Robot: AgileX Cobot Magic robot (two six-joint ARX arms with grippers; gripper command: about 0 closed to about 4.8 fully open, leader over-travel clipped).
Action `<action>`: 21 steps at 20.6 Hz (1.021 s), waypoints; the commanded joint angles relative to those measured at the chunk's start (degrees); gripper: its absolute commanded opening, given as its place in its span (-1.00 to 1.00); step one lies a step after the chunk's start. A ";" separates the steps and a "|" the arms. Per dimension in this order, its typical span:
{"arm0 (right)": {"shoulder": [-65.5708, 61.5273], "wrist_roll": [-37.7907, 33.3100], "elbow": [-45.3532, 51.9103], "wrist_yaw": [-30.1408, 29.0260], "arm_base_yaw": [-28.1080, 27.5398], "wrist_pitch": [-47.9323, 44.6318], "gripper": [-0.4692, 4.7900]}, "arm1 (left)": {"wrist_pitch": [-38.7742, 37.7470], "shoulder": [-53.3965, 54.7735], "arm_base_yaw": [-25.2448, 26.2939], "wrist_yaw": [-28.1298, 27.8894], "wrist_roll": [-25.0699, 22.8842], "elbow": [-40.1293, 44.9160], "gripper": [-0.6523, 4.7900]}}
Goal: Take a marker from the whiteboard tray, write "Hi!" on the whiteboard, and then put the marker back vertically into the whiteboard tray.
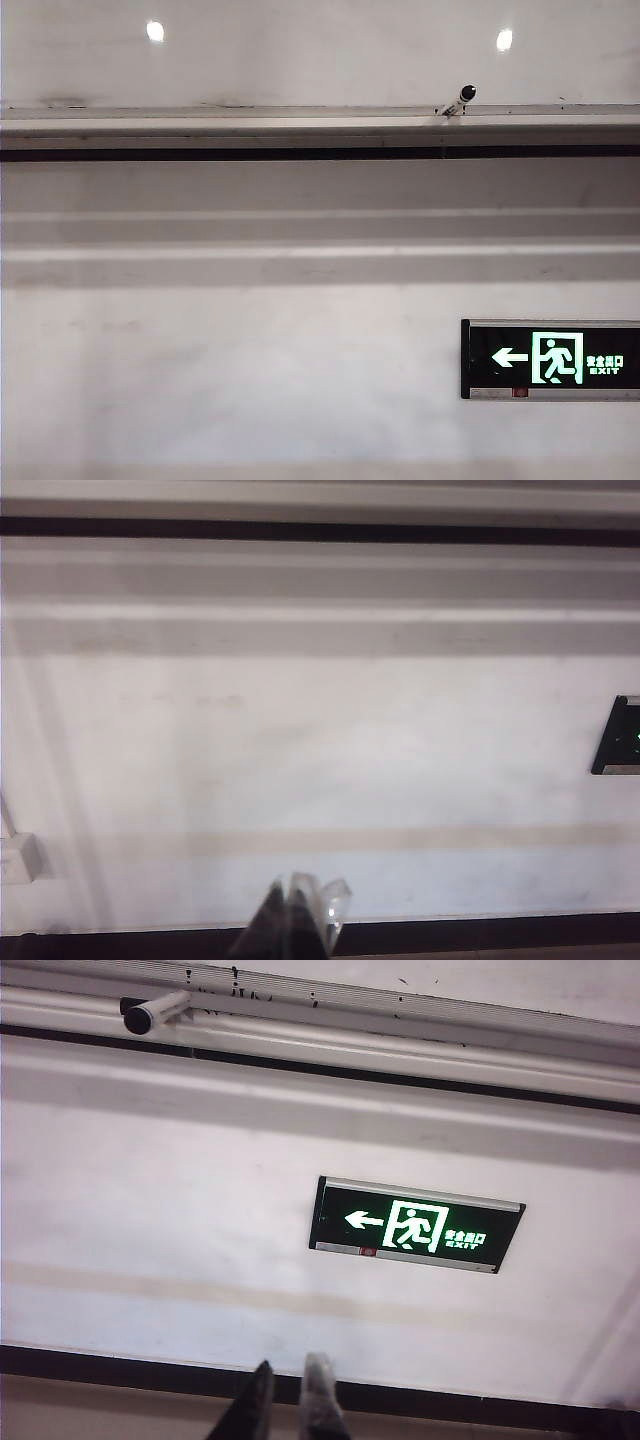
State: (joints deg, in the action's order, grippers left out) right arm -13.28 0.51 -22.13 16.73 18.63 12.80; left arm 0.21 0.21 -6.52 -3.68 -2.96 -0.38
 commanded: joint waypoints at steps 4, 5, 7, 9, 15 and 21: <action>0.00 -0.07 -0.13 0.04 0.07 -0.87 -0.65 | 0.66 -0.04 -0.02 -0.09 -0.02 -0.02 -0.75; 0.00 -0.07 -0.09 0.22 0.04 -1.05 -0.65 | 0.66 -0.04 -0.02 -0.11 -0.02 -0.02 -0.75; 0.11 -0.09 1.25 0.98 -1.18 -1.75 -0.65 | 0.66 -0.04 -0.02 -0.07 -0.02 -0.02 -0.75; 0.63 -0.17 4.76 -1.46 -3.32 -5.86 -0.65 | 0.66 -0.04 -0.02 -0.09 -0.02 -0.02 -0.75; 10.62 -4.15 17.16 -6.82 -8.79 -12.87 -0.65 | 0.68 -0.04 -0.02 -0.13 -0.02 -0.02 -0.75; 13.18 -5.40 21.66 -6.12 -9.40 -17.46 -0.65 | 0.59 -0.04 -0.02 -0.09 -0.02 -0.02 -0.75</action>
State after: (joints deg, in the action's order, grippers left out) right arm -0.19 -4.67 -0.34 10.46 9.23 -3.70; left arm 0.21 0.21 -6.55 -3.68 -2.96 -0.38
